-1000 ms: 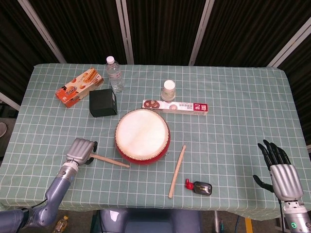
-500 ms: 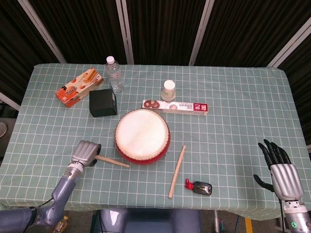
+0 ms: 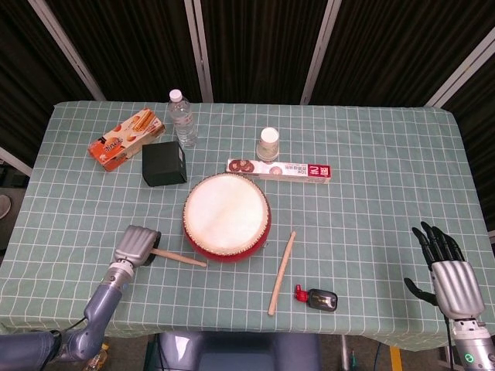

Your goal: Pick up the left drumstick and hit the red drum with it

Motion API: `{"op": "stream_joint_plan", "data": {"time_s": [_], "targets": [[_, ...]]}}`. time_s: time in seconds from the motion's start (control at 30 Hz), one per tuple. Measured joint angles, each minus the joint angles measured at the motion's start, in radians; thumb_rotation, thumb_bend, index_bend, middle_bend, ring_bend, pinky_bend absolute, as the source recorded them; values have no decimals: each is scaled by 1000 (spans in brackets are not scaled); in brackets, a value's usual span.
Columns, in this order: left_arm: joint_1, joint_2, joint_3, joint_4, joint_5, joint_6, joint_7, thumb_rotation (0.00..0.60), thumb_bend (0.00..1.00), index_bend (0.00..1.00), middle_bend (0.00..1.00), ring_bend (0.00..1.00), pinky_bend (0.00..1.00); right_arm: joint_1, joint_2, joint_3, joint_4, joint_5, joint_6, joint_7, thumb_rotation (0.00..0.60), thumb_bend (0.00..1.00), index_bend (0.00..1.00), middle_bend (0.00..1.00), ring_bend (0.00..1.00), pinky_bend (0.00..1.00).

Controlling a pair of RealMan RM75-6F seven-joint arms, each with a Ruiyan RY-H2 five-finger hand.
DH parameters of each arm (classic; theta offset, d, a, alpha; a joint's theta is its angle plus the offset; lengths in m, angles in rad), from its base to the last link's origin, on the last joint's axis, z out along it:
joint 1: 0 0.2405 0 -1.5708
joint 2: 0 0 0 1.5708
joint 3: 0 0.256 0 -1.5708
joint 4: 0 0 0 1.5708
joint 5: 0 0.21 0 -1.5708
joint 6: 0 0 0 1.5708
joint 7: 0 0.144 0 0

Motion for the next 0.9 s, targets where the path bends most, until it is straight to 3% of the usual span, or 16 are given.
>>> {"op": "stream_joint_plan", "data": {"time_s": [0.3, 0.63, 0.77, 0.9], "targets": [[33, 101, -7, -147, 149, 54, -129, 600, 482, 732, 1000, 1000, 988, -1, 1, -1, -1, 3, -2, -3, 600, 251, 0, 0, 0, 116], [94, 314, 7, -375, 334, 149, -239, 600, 488, 740, 1000, 1000, 988, -2, 3, -3, -4, 1, -3, -10, 600, 251, 0, 0, 0, 116], [110, 372, -19, -435, 344, 194, -276, 600, 524, 752, 1000, 1000, 989, -2, 3, -4, -6, 1, -5, -13, 600, 251, 0, 0, 0, 116], [97, 377, -71, -444, 264, 194, -281, 600, 582, 757, 1000, 1000, 991, -2, 4, -5, -8, 1, -6, -13, 600, 250, 0, 0, 0, 116]]}}
